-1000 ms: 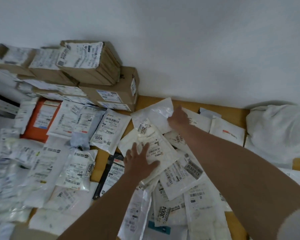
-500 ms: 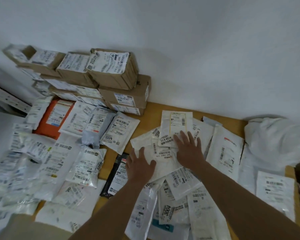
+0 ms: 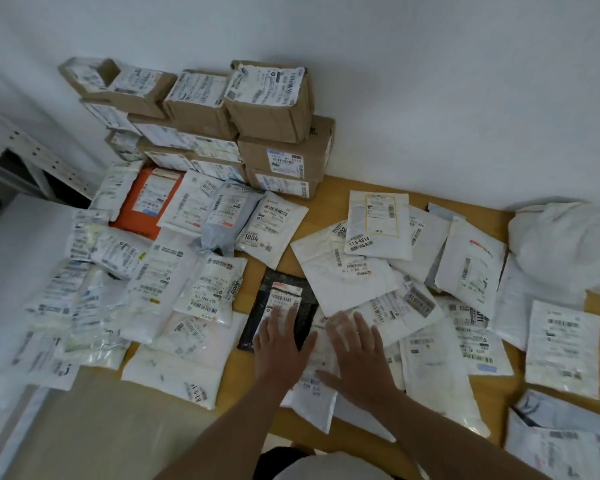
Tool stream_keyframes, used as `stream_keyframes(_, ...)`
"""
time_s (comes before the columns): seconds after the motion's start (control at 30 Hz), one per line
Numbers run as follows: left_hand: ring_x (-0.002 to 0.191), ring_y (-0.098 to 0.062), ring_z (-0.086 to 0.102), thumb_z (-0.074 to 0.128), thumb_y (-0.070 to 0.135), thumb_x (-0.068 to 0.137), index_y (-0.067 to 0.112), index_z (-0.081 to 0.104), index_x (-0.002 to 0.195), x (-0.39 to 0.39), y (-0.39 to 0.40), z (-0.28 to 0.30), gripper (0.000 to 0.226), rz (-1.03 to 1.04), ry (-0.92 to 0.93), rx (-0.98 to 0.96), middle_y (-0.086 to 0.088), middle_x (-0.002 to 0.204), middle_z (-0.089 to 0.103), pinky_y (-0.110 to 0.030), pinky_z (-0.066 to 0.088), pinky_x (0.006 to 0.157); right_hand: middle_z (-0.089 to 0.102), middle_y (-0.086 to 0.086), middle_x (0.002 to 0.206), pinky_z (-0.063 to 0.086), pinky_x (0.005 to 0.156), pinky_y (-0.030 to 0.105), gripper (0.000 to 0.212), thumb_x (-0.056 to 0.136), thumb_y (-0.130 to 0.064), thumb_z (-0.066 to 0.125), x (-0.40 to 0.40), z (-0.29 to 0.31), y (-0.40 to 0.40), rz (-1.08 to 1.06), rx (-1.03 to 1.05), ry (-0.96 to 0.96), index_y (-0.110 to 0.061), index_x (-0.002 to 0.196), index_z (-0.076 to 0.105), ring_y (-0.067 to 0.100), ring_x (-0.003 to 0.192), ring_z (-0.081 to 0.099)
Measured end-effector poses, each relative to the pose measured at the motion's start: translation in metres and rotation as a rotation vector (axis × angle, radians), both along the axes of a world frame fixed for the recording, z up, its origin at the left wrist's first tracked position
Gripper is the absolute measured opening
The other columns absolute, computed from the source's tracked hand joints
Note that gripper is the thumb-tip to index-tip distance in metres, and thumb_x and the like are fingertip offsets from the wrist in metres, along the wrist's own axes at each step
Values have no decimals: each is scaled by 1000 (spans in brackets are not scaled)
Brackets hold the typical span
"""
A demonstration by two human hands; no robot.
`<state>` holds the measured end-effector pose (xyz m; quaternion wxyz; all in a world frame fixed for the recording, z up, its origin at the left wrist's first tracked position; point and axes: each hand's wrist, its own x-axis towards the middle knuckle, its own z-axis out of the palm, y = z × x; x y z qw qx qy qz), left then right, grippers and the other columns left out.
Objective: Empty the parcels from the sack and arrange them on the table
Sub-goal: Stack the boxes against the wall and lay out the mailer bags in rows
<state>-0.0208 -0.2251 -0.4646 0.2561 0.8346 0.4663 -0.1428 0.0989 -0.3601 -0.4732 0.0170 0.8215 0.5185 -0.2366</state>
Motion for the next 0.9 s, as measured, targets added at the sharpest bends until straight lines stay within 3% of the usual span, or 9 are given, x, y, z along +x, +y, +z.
stream_keyframes(0.07,146,-30,14,24,70,93,37,11,154,-8,3,-1,70,-45,9,13,-3,162,10,-49,17,117,30,13,158,31,107,63,91,80,-82,36,-8,-5,-8,-77,-57,25,-24,150,39,43,142,30)
stream_keyframes(0.13,145,-31,14,28,67,94,40,11,153,-15,4,-2,67,-85,25,43,0,162,13,-50,16,117,13,9,163,21,112,61,88,83,-81,31,-10,-8,-10,-153,-72,34,-30,155,24,40,148,14)
stream_keyframes(0.23,146,-36,7,41,66,88,46,7,152,-20,8,-3,75,0,13,-6,5,162,6,-55,12,117,-15,4,163,8,119,58,86,89,-67,47,-10,-9,-7,-193,-55,55,-36,156,3,32,150,-10)
stream_keyframes(0.37,146,-37,9,56,70,80,41,-11,152,-22,20,0,103,55,48,-60,-8,162,-4,-54,16,116,-23,3,161,2,120,53,87,91,-61,50,-13,-8,-5,-222,-75,97,-38,154,-5,28,149,-17)
stream_keyframes(0.47,143,-38,15,62,76,70,29,-20,152,-20,31,0,125,90,78,-70,-15,159,11,-53,17,114,-25,1,161,1,120,53,86,92,-62,47,-12,-9,-4,-230,-87,121,-39,154,-8,26,149,-20)
stream_keyframes(0.57,139,-38,20,67,75,66,22,-17,153,-16,38,-1,132,113,69,-65,-16,154,21,-52,19,113,-26,1,160,0,120,54,86,92,-63,46,-10,-6,2,-225,-81,124,-39,154,-8,27,149,-19)
stream_keyframes(0.77,126,-35,39,73,51,78,27,2,153,-15,33,3,107,100,-100,-15,-17,143,27,-45,35,107,-26,0,160,0,120,54,86,92,-61,48,-11,-10,1,-230,-98,132,-42,153,-10,29,150,-16)
stream_keyframes(0.9,137,-37,24,64,41,89,23,8,154,-21,44,10,88,58,-75,165,-20,147,16,-45,25,115,-24,2,161,4,120,55,88,92,-60,50,-12,-11,0,-230,-90,120,-42,153,-11,30,150,-13)
